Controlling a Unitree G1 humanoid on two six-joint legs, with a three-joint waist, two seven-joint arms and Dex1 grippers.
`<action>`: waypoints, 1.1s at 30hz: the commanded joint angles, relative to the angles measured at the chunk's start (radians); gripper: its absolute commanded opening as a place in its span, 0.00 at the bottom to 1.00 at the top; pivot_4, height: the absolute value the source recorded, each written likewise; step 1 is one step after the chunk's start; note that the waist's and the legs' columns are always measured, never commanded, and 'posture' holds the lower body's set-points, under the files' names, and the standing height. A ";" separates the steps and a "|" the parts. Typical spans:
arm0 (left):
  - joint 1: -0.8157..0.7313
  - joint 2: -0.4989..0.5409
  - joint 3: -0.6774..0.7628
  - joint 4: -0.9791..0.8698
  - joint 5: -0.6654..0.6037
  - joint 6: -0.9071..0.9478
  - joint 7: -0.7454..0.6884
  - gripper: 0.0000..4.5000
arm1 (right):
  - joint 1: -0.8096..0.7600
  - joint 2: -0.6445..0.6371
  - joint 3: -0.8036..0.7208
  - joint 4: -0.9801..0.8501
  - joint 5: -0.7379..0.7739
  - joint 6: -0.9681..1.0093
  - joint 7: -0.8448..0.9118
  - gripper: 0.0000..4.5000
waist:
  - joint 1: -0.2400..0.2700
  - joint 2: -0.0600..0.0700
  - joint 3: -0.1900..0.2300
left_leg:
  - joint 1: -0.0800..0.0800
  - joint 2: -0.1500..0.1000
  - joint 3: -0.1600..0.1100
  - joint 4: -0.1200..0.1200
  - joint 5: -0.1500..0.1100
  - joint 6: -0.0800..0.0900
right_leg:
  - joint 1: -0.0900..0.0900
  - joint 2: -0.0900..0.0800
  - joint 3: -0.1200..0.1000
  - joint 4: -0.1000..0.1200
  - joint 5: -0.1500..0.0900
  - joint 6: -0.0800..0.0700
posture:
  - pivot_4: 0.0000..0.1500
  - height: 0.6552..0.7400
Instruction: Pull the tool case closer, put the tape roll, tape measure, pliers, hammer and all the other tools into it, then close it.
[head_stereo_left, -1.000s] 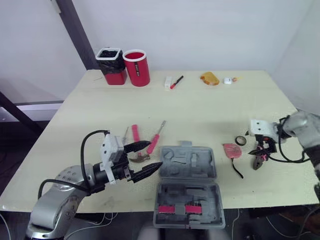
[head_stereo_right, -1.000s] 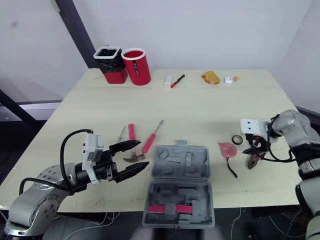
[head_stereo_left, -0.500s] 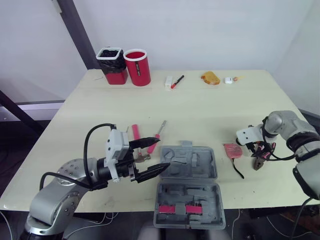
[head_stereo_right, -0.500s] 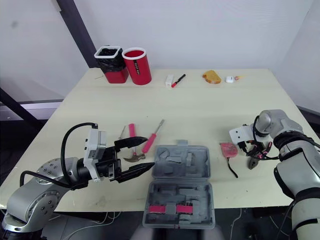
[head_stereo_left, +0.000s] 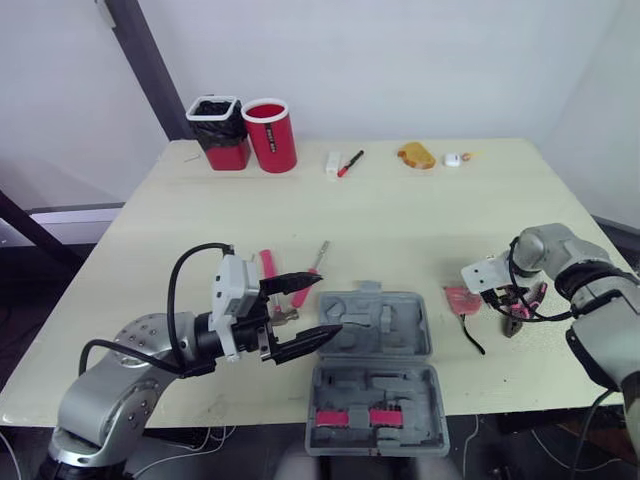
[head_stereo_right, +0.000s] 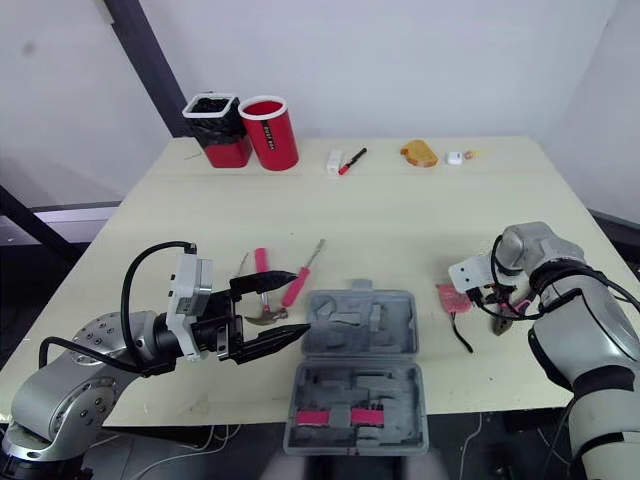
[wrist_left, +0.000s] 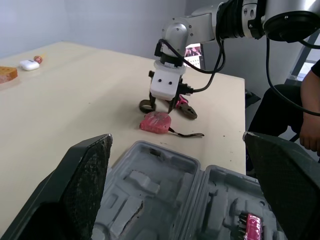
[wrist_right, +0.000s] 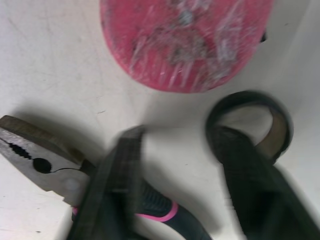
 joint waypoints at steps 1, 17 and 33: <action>0.004 0.002 0.018 -0.049 -0.013 -0.011 0.015 1.00 | -0.020 -0.001 -0.004 0.005 -0.009 0.007 -0.023 0.07 | -0.005 0.000 0.000 | 0.000 0.000 0.000 0.000 0.000 0.000 | 0.000 0.000 0.000 0.000 0.000 0.000 | 1.00 0.97; 0.024 -0.001 0.000 -0.027 -0.020 -0.023 -0.018 1.00 | -0.107 -0.085 -0.043 -0.070 0.046 0.011 0.238 0.03 | -0.006 0.004 0.003 | 0.000 0.000 0.000 0.000 0.000 0.000 | 0.000 0.000 0.000 0.000 0.000 0.000 | 1.00 0.97; 0.240 -0.121 0.135 -0.041 0.063 -0.144 0.129 1.00 | -0.154 0.217 -0.061 -0.496 0.188 0.260 0.480 0.03 | -0.001 0.006 0.004 | 0.000 0.001 -0.007 -0.001 0.000 0.000 | -0.001 0.000 -0.001 0.001 0.000 0.000 | 1.00 0.97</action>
